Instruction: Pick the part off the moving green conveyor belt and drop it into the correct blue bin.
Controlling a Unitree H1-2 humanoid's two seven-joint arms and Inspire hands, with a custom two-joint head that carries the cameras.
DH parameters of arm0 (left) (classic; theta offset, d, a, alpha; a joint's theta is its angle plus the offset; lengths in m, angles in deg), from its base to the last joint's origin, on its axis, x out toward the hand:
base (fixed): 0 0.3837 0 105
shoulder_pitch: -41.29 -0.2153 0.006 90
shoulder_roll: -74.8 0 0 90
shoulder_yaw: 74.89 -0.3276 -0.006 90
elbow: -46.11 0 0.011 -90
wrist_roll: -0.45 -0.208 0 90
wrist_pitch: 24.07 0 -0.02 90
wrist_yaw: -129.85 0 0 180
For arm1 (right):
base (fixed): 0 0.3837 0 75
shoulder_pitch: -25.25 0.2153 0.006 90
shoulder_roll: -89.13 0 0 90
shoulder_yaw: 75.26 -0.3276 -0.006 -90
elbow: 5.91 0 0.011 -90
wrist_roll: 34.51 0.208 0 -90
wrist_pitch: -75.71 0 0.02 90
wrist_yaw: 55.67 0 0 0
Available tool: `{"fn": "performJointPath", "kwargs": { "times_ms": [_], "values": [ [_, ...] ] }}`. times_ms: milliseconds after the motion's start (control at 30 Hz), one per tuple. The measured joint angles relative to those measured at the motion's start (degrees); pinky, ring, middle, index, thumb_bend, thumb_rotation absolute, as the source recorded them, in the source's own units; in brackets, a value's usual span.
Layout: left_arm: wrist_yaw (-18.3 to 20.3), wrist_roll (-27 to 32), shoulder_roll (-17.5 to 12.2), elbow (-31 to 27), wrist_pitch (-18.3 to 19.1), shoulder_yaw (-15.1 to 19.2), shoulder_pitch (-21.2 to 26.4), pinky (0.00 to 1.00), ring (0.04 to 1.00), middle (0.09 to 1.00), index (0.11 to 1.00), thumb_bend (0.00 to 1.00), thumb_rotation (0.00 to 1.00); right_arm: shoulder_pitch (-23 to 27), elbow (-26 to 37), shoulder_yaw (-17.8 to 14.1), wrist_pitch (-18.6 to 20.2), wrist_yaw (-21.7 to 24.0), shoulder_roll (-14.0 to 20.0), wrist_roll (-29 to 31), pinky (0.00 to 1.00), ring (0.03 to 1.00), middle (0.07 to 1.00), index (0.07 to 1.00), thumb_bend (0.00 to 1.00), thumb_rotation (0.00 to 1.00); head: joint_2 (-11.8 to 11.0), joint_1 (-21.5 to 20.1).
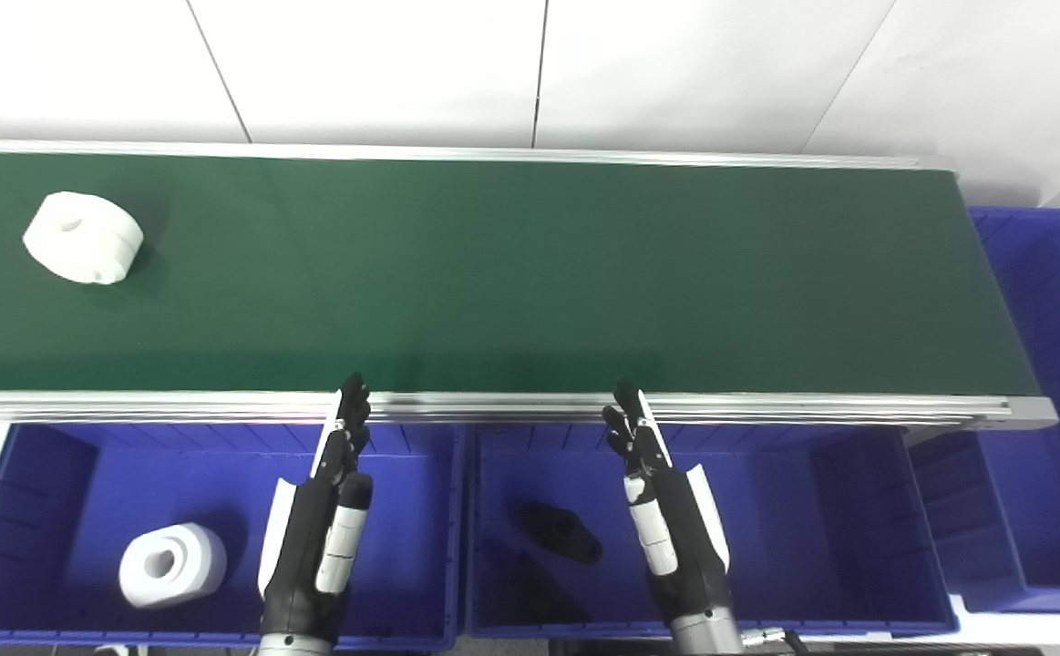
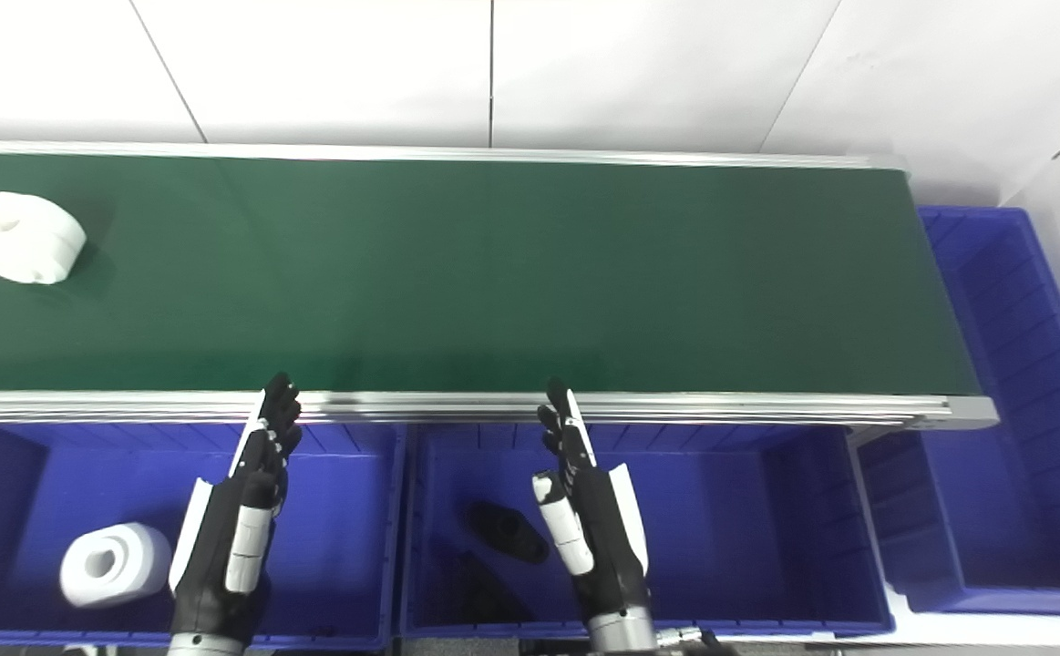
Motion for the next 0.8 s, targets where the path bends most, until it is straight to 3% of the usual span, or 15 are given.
{"fn": "performJointPath", "kwargs": {
  "times_ms": [133,267,433,567,733,800],
  "values": [
    [-1.3,-2.9,0.6,2.5,-1.9,-0.4,-0.5,1.0,0.996,1.0,1.0,0.63,1.0,-0.4,-1.7,-0.4,-2.4,0.0,0.9,0.5,0.99,0.978,1.0,1.0,0.8,1.0,-1.2,0.6],
    [-2.3,-5.3,0.6,4.5,-4.6,-0.9,-0.4,1.0,1.0,1.0,1.0,0.59,1.0,-0.4,-3.6,-0.8,-4.6,0.1,1.4,1.0,1.0,0.978,1.0,1.0,0.8,1.0,-4.7,1.3],
    [-2.8,-6.1,0.8,7.0,-7.0,-1.3,0.1,1.0,0.986,1.0,1.0,0.56,1.0,-0.2,-5.2,-1.5,-6.0,0.8,1.8,1.8,0.99,0.976,1.0,1.0,0.81,1.0,-6.2,2.2],
    [-4.1,-6.4,1.6,10.2,-9.0,-1.5,1.0,0.99,0.993,1.0,1.0,0.51,1.0,0.4,-7.9,-2.5,-7.4,1.4,2.4,3.2,0.99,0.977,1.0,1.0,0.77,0.98,-9.1,5.9],
    [-5.3,-7.9,2.2,13.0,-10.4,-1.7,2.3,0.95,0.99,1.0,1.0,0.52,0.99,2.1,-12.0,-4.1,-10.9,2.4,3.3,5.6,1.0,0.983,1.0,1.0,0.76,0.99,-11.3,7.7],
    [-5.4,-7.9,2.2,13.9,-10.7,-1.7,2.6,0.95,0.998,1.0,1.0,0.54,0.97,2.6,-13.0,-4.5,-12.2,2.8,3.6,6.4,1.0,0.989,1.0,1.0,0.76,0.99,-13.4,8.5]
  ]
}}
